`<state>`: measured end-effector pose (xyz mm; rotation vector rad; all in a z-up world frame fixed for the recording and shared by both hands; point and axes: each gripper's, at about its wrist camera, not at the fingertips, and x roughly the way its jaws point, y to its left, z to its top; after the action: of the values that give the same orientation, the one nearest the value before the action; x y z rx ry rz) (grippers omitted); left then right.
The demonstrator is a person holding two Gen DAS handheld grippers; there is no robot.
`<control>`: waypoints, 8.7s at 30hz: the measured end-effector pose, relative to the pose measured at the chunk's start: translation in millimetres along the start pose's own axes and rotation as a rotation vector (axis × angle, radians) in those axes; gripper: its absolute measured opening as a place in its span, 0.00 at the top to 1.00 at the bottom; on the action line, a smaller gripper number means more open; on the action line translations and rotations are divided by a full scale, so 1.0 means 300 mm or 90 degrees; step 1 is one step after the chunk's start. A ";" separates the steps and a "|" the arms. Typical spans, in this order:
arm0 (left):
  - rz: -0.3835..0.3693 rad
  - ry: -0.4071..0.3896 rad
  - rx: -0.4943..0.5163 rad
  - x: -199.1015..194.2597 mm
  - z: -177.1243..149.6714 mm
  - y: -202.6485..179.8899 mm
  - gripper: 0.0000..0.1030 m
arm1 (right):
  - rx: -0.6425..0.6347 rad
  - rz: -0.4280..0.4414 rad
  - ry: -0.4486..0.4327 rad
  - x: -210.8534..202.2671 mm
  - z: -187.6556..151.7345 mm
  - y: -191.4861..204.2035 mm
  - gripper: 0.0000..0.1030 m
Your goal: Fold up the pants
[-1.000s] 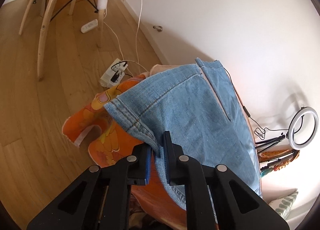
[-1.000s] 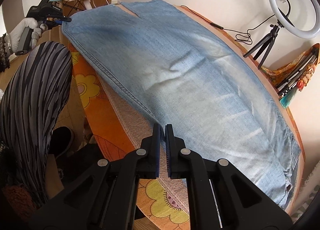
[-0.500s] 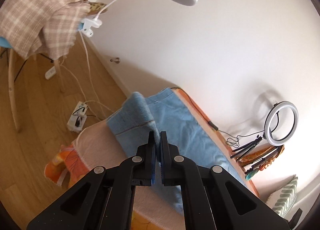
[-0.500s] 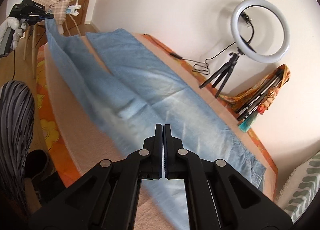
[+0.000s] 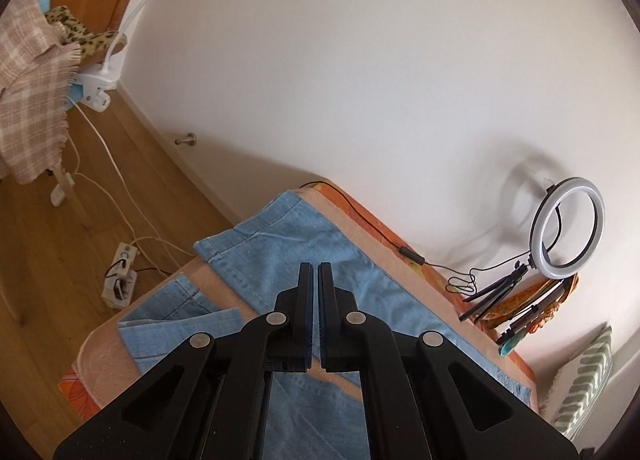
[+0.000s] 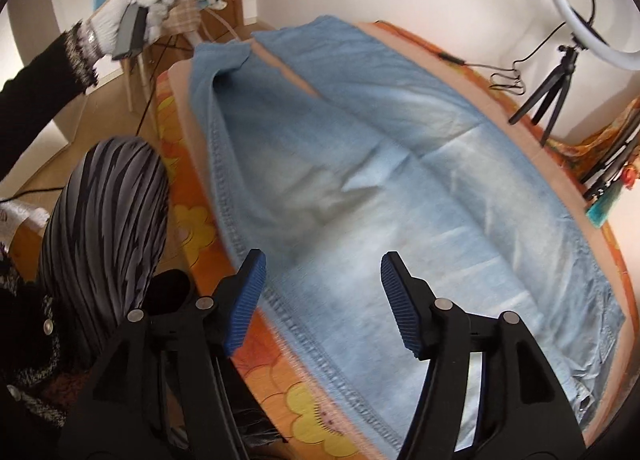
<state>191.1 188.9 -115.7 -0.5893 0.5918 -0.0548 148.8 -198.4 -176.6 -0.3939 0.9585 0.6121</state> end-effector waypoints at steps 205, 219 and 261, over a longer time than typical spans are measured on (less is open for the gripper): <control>0.216 0.124 0.186 0.529 0.072 0.247 1.00 | -0.045 -0.341 0.180 0.661 0.550 -0.756 0.92; 0.091 0.074 0.328 0.262 0.079 -0.155 0.62 | 0.130 -0.260 0.005 0.208 0.520 -0.756 0.57; -0.286 0.413 0.589 0.320 -0.966 -1.229 0.56 | 0.135 -0.260 0.115 -0.252 -0.552 -0.499 0.39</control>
<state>157.2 -286.6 -160.7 0.2363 0.9550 -0.9212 107.1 -429.8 -192.4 -0.4451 1.0662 0.1022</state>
